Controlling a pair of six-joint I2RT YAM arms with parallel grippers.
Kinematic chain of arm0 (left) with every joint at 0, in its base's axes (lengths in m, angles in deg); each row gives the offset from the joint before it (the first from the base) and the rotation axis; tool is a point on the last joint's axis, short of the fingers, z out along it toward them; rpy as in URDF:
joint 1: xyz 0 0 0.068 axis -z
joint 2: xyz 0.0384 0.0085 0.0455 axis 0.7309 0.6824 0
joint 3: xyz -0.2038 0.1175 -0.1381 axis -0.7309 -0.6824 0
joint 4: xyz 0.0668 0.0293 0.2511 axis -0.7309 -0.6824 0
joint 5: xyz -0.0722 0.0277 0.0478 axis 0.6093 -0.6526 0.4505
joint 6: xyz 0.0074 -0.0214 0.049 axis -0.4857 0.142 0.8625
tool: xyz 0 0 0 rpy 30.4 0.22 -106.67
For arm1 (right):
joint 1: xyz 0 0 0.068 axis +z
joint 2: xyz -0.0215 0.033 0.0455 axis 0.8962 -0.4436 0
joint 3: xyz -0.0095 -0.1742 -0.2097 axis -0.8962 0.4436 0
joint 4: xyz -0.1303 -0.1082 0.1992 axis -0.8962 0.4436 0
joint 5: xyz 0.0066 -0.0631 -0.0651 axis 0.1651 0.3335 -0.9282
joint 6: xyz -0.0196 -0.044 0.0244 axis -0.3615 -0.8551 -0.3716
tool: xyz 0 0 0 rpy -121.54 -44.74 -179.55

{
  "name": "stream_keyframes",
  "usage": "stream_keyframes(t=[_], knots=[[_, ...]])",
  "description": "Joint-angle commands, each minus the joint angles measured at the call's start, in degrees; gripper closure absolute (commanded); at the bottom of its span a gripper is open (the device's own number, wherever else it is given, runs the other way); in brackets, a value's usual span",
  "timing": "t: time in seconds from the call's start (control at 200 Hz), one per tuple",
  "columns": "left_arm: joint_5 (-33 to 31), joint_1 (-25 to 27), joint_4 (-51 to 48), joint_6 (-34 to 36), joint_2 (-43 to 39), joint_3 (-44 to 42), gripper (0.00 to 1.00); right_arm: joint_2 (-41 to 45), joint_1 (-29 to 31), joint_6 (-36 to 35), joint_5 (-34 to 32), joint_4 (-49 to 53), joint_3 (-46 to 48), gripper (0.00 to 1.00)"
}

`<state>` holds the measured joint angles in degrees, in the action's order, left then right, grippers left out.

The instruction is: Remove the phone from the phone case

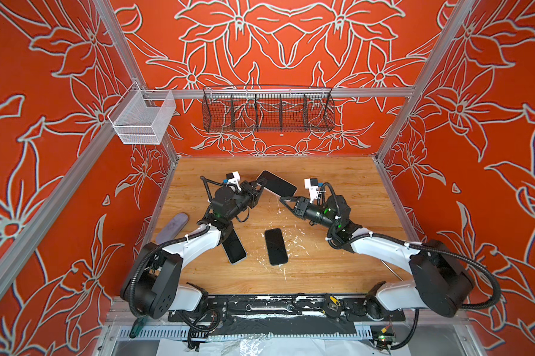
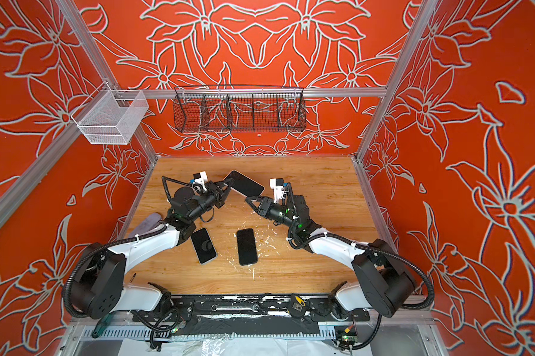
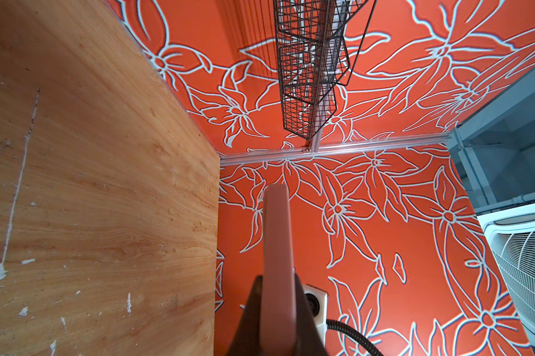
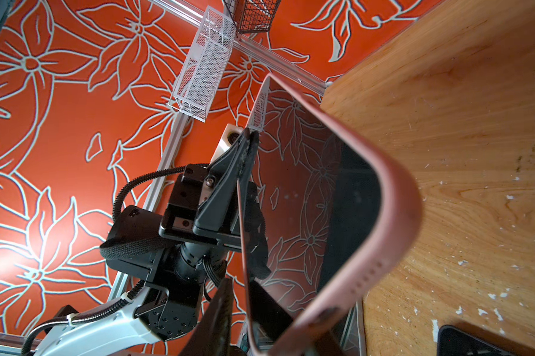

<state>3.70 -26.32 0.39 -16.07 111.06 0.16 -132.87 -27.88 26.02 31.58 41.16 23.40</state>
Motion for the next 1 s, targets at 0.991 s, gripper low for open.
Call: stream_keyframes(t=[0.991], knots=[[-1.0,0.3,2.7,-5.7,-0.2,0.9,1.0,1.1,0.8,-17.4,-1.6,-2.4,2.0,0.87]])
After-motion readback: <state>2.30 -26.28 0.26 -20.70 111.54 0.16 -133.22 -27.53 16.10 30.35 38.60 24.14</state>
